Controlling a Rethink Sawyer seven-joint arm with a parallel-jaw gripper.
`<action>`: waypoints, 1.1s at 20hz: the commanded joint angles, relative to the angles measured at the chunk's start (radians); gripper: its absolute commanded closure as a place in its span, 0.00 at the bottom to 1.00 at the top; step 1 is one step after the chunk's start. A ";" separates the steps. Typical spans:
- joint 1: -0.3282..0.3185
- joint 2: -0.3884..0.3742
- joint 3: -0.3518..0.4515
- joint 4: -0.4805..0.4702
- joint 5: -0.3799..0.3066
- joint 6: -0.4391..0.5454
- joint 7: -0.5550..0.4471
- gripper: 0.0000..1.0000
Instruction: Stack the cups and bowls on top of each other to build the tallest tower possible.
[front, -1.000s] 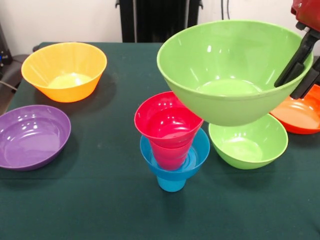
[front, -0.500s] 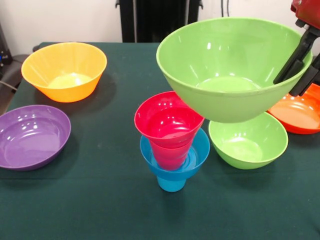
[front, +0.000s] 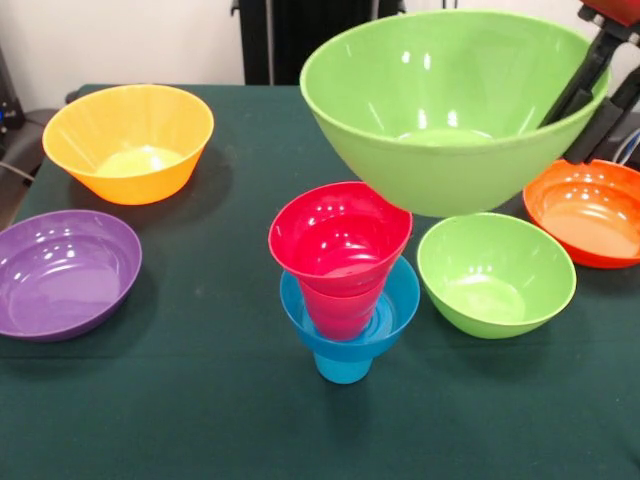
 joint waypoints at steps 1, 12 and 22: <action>0.013 -0.052 0.094 0.161 -0.077 -0.064 -0.048 1.00; 0.026 -0.094 0.131 0.260 -0.095 -0.145 -0.088 1.00; 0.041 -0.115 0.143 0.319 -0.104 -0.198 -0.099 1.00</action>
